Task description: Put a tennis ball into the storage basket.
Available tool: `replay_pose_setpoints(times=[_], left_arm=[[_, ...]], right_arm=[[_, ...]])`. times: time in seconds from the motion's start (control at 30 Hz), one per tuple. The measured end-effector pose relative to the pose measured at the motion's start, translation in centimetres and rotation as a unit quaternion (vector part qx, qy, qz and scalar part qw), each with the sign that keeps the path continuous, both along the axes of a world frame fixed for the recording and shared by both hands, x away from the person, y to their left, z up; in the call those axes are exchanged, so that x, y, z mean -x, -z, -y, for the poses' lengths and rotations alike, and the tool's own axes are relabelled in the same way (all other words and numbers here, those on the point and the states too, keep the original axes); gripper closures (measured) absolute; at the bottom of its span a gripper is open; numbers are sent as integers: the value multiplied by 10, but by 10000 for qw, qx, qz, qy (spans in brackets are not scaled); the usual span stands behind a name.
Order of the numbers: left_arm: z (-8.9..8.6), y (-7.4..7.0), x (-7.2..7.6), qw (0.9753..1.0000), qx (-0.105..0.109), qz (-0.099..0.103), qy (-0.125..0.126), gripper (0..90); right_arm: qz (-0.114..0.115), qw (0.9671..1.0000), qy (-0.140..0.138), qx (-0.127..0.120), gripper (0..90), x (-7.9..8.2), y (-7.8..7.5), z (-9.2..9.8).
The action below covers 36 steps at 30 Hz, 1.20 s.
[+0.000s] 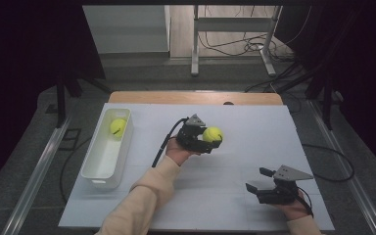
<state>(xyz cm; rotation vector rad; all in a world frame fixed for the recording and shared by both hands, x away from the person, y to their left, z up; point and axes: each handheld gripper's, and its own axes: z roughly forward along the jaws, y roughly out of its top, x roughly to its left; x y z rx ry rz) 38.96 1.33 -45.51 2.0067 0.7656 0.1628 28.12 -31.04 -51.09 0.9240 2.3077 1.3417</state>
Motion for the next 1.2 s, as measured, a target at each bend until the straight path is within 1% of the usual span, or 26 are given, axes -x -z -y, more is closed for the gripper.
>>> replay_pose_setpoints(times=[0.53,0.73,1.2], left_arm=[[-11,-3,3,10000,54,33,-77,262],[-17,-7,5,9999,99,70,-122,262],[-26,-13,10,9997,98,136,-151,262]], right_arm=[[-2,10000,2,9,169,0,0,0],[-3,10000,5,16,168,0,0,-1],[0,10000,23,10,169,0,0,0]])
